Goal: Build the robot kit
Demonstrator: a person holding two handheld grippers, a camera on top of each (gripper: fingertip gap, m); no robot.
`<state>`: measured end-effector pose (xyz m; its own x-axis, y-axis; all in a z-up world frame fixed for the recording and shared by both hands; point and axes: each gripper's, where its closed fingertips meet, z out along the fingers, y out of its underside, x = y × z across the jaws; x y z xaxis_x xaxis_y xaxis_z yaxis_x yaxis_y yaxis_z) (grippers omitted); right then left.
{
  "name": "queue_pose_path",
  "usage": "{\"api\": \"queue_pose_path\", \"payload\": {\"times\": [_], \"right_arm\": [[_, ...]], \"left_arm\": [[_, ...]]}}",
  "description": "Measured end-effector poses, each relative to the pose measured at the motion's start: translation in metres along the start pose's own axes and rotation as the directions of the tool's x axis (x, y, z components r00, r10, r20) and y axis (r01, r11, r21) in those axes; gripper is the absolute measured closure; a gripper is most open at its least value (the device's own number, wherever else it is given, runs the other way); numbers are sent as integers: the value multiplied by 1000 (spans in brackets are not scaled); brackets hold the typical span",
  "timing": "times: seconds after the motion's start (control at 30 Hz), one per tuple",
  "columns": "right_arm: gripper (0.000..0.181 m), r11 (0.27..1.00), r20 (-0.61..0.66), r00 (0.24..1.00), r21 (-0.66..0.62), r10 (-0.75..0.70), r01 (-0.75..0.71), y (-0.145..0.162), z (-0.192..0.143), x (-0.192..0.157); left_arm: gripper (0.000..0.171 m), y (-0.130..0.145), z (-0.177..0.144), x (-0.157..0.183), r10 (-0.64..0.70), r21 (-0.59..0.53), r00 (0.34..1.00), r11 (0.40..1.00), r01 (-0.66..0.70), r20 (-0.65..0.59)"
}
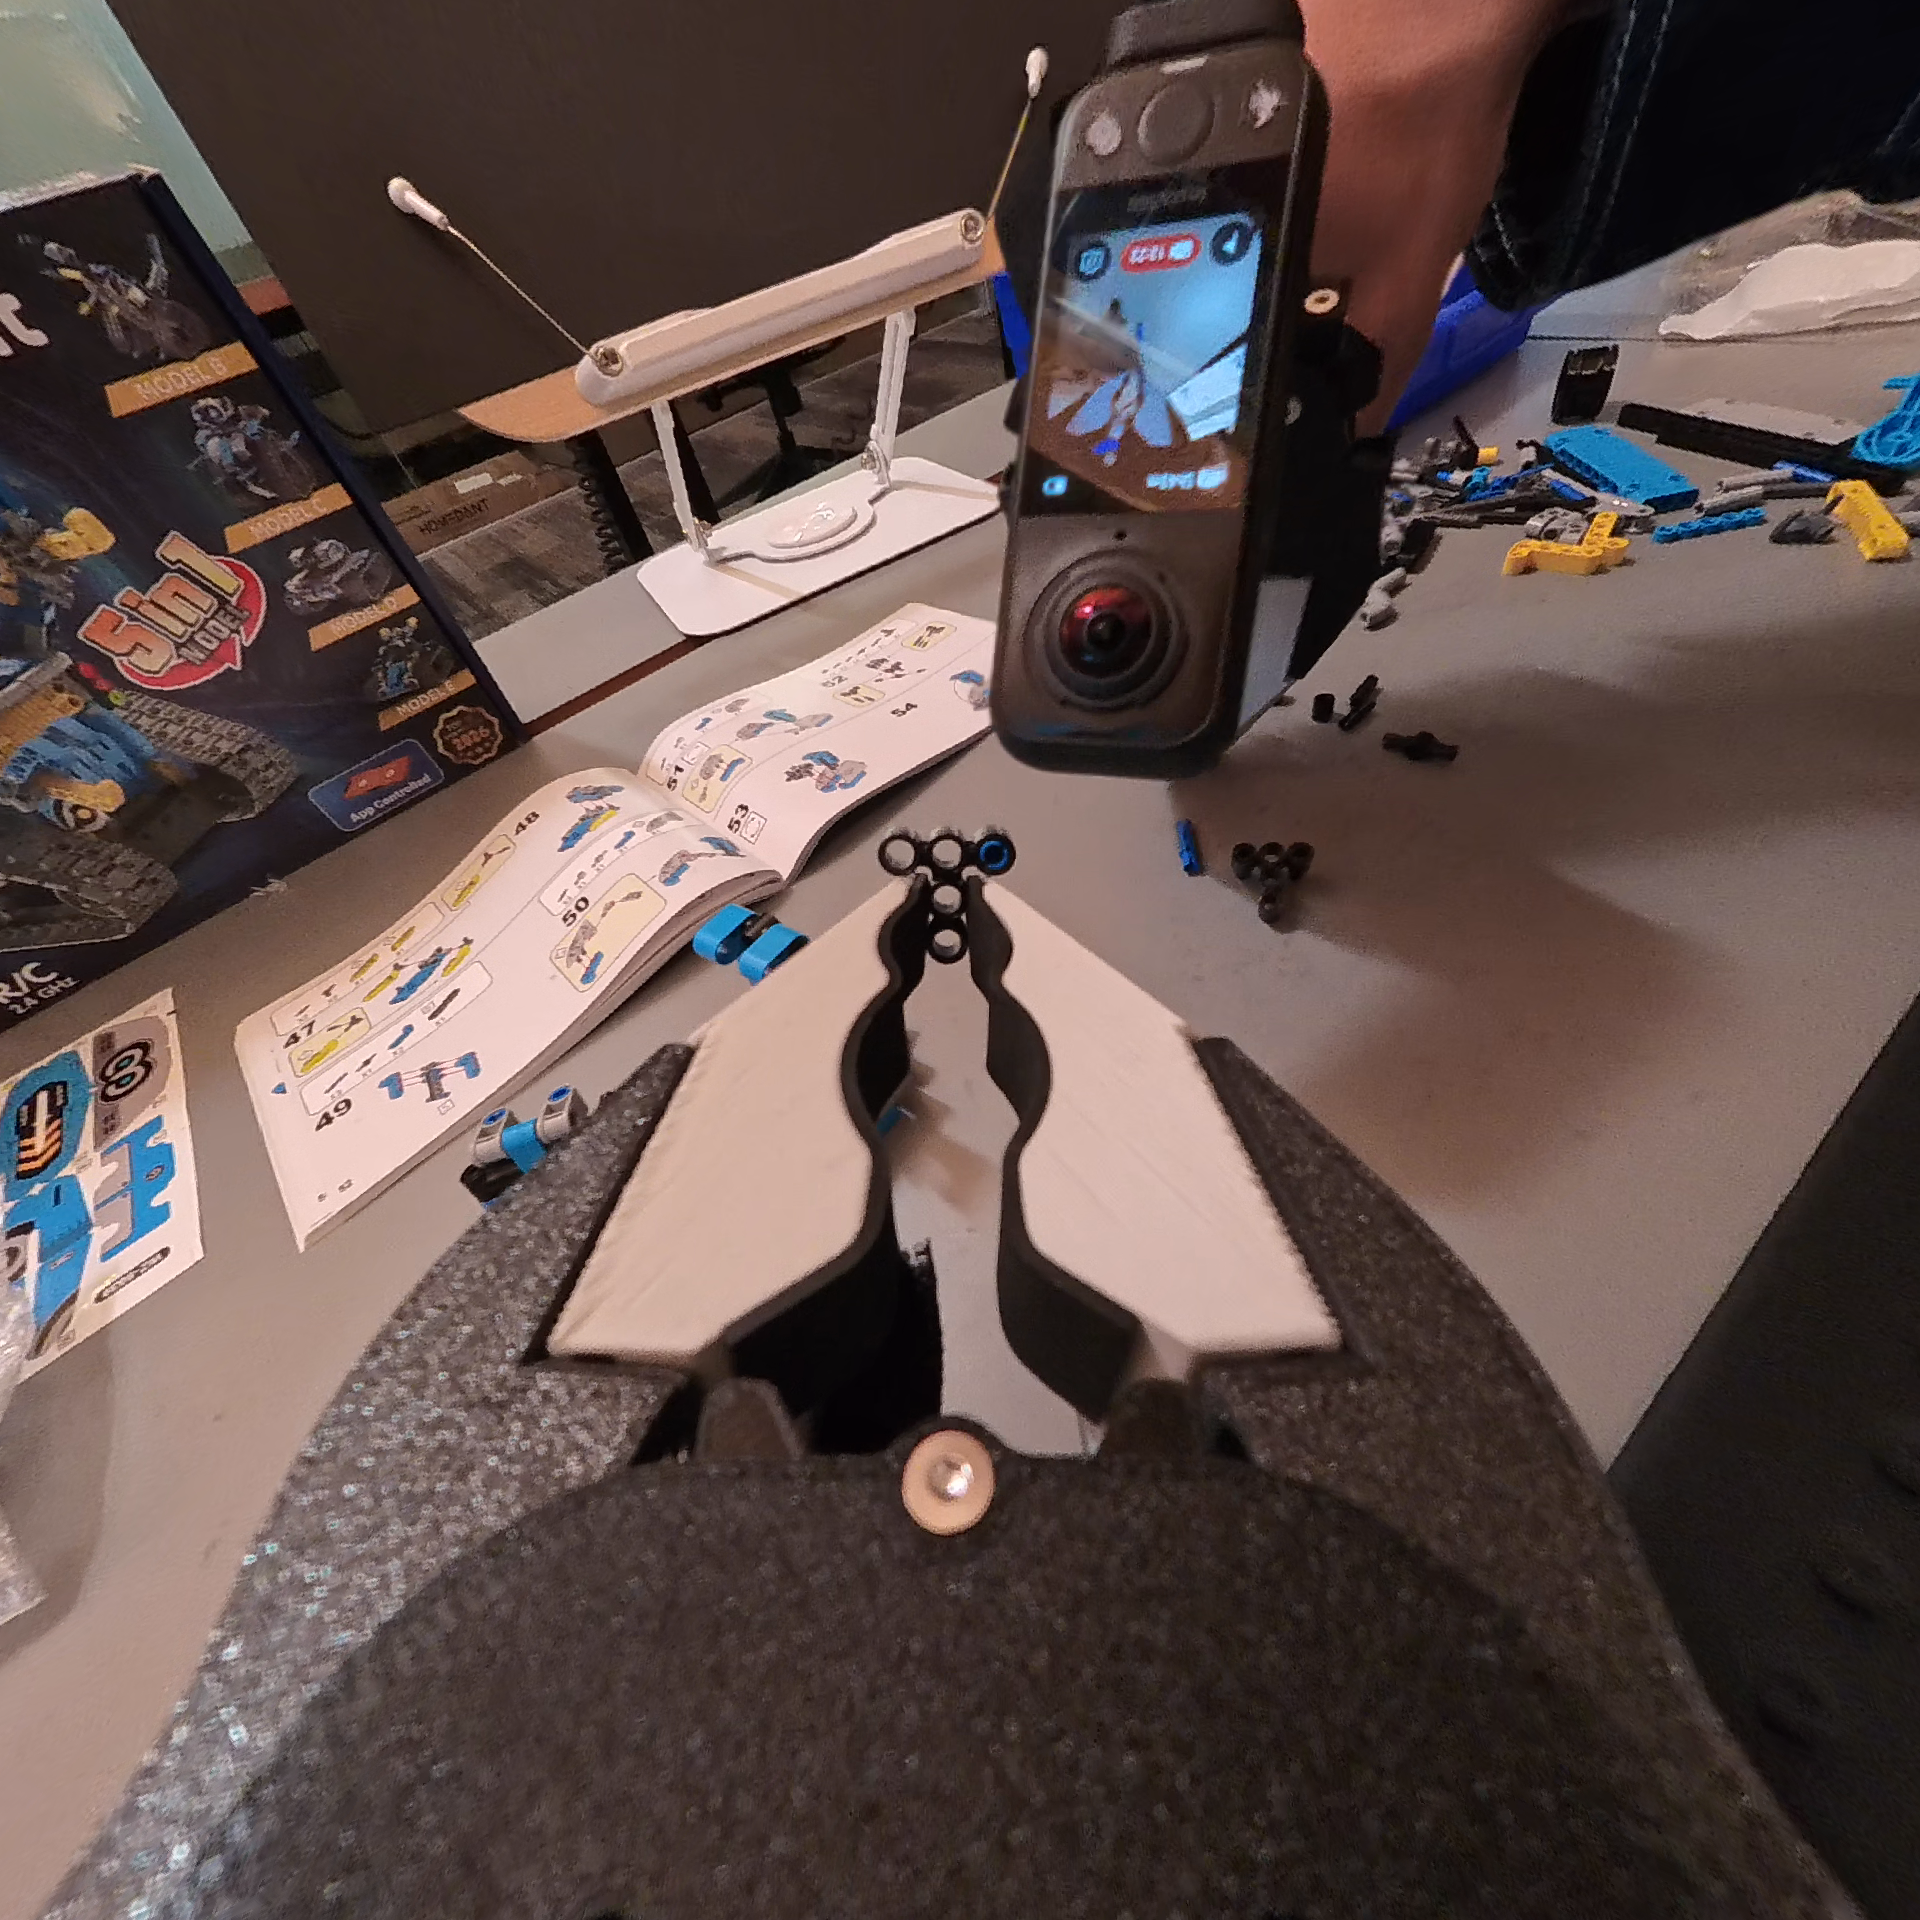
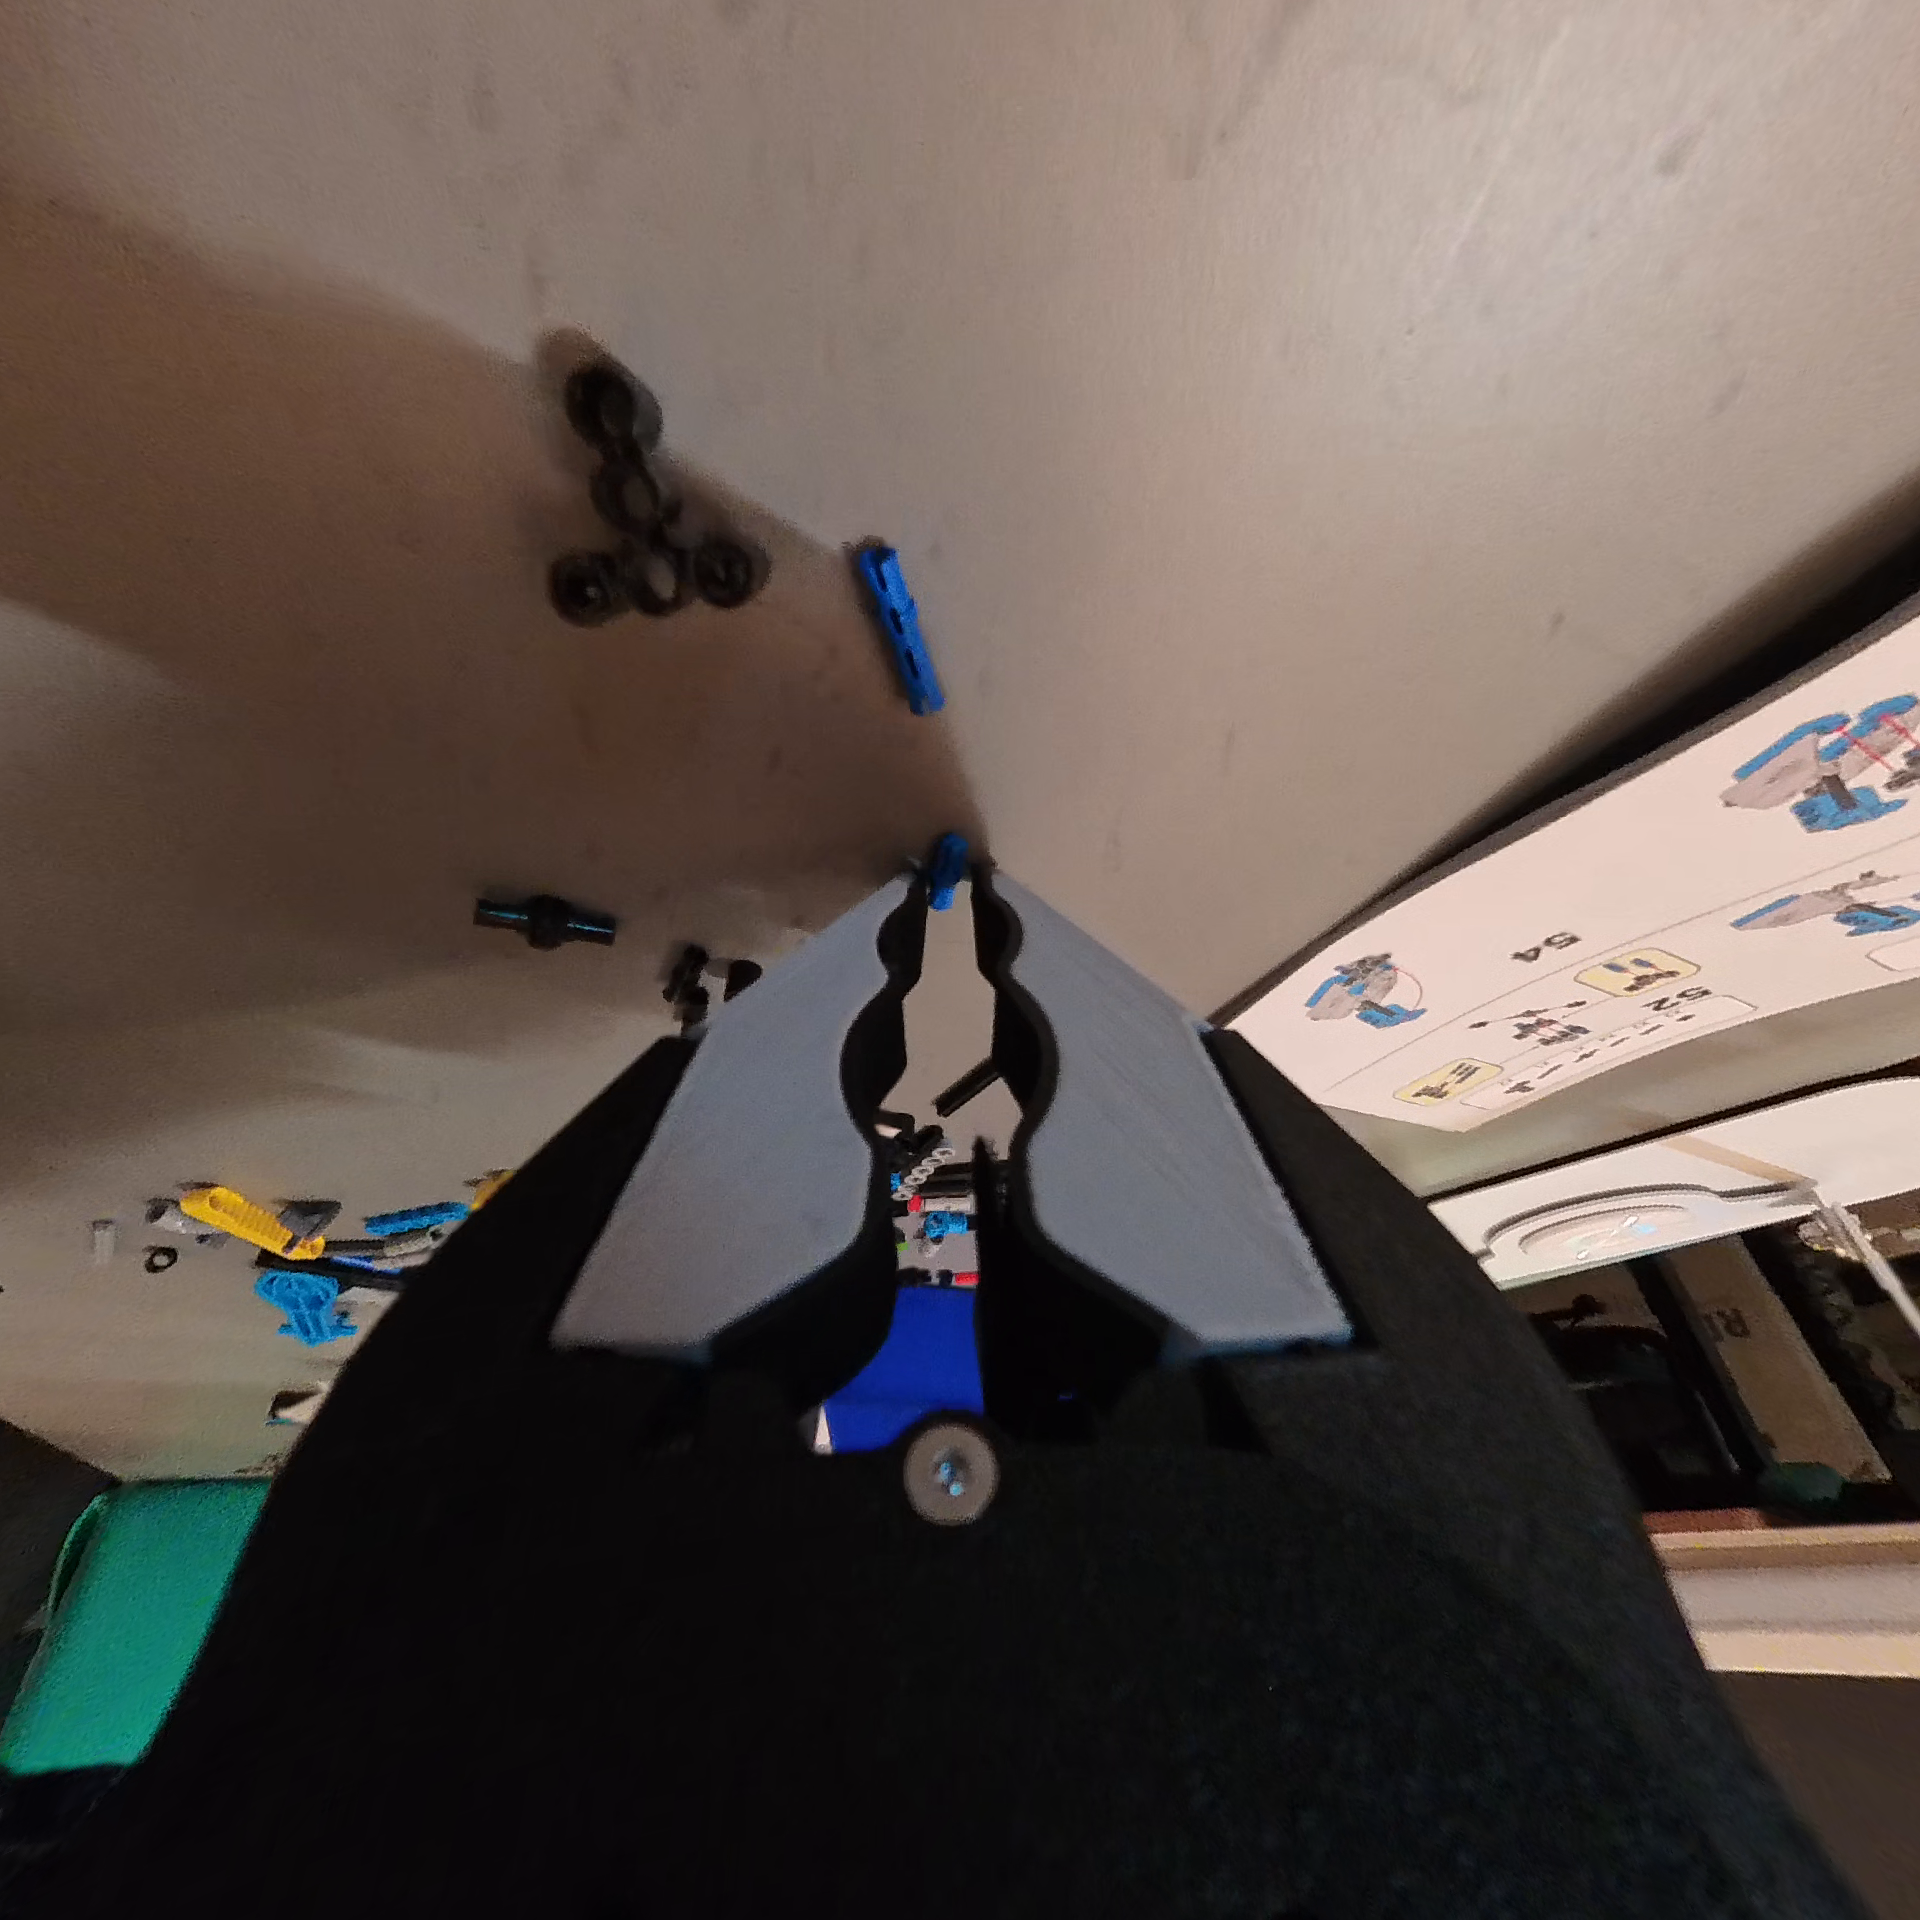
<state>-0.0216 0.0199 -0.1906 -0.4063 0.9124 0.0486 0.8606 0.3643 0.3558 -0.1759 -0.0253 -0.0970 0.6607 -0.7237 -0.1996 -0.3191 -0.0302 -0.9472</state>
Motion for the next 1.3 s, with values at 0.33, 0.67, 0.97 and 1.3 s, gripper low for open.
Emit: {"api": "queue_pose_path", "payload": {"times": [0.33,0.67,0.97,1.3], "right_arm": [[165,993,132,985,-30,115,-112,-2,-2,-5],[177,989,177,973,-26,146,-144,-3,-1,-4],[178,536,229,924,760,307,-367,-61,-93,7],[177,-202,407,830,913,381,-355,-111,-162,-14]], "left_arm": [[165,3,2,2,4,-16,1000,1000,-4,-10],[165,4,2,4,13,-20,1000,1000,-13,-11],[165,-7,-2,10,-51,40,995,998,54,-83],[165,-38,-22,25,-139,203,952,959,198,-271]]}}
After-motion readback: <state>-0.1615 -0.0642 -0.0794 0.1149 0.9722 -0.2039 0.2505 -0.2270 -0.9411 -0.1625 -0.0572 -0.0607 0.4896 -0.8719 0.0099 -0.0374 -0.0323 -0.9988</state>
